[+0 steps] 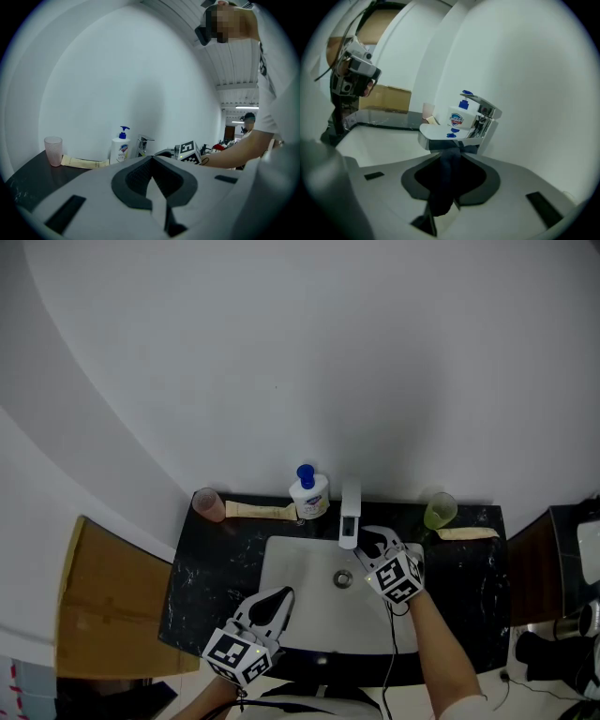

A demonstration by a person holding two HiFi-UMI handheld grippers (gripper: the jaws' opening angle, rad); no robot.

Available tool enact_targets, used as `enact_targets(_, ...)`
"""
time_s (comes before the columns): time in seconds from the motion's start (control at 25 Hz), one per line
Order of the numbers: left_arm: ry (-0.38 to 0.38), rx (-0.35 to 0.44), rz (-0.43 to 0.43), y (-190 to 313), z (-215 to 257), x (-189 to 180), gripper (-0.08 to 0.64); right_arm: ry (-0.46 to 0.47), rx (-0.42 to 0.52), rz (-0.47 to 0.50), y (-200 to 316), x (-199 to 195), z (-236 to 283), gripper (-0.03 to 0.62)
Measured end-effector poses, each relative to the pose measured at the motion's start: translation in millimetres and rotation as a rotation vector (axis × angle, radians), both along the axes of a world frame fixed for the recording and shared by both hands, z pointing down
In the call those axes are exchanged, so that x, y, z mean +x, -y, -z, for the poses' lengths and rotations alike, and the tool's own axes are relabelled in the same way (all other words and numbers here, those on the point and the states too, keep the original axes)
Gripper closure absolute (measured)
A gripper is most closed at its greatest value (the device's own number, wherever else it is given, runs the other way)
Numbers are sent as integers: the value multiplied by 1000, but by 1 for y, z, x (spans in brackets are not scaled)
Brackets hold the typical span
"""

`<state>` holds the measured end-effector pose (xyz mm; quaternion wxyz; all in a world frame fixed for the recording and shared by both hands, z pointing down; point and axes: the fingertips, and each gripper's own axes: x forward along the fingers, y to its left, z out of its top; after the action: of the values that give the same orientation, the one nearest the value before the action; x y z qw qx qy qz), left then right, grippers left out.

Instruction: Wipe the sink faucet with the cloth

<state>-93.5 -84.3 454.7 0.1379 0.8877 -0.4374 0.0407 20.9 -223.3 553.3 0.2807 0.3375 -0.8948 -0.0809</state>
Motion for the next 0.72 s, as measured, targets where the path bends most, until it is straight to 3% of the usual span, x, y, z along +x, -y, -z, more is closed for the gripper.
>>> enact_targets(0.36,5,-8,18,-1,4,0,558,36,-10,113,-52,2,11,491)
enact_targets(0.72,-4,4,32,-3,2,-2,558,-16,66,-59,20,20,13,489)
